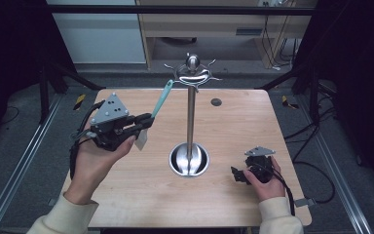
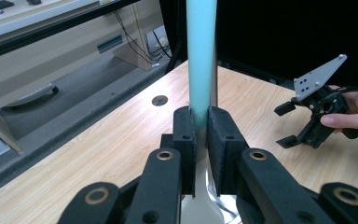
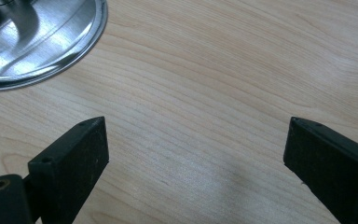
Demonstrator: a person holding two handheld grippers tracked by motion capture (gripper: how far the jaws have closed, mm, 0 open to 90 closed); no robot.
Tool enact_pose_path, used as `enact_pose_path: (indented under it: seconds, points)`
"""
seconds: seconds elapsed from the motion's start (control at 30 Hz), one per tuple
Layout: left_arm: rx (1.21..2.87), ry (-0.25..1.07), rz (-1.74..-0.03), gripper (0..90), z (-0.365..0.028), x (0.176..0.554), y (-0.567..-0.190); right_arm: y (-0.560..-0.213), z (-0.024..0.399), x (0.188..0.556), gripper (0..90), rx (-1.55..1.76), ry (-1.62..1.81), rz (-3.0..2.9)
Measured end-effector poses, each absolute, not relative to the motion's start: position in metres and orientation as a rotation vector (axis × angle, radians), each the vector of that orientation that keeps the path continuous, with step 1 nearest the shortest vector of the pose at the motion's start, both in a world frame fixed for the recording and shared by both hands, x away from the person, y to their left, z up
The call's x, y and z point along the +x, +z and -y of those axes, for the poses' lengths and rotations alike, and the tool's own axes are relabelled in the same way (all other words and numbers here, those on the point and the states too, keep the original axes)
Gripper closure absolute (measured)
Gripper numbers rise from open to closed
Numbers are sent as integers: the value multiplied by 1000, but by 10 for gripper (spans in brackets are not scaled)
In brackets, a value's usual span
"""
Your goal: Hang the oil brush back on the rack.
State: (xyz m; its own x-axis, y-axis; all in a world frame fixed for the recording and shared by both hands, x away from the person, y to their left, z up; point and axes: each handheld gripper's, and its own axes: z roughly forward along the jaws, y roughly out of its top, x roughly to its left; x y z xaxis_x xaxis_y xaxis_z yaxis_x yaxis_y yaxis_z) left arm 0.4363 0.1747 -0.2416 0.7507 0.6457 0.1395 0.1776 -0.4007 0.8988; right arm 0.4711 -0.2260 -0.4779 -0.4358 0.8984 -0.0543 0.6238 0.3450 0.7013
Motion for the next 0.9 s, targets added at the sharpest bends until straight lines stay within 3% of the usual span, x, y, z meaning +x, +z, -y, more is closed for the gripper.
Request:
enact_pose_path:
  seconds: [0.9]
  points:
    - [1953, 585, -623, 817, -165, 445, -249, -478, 226, 470, 72, 1335, 858, -2176]
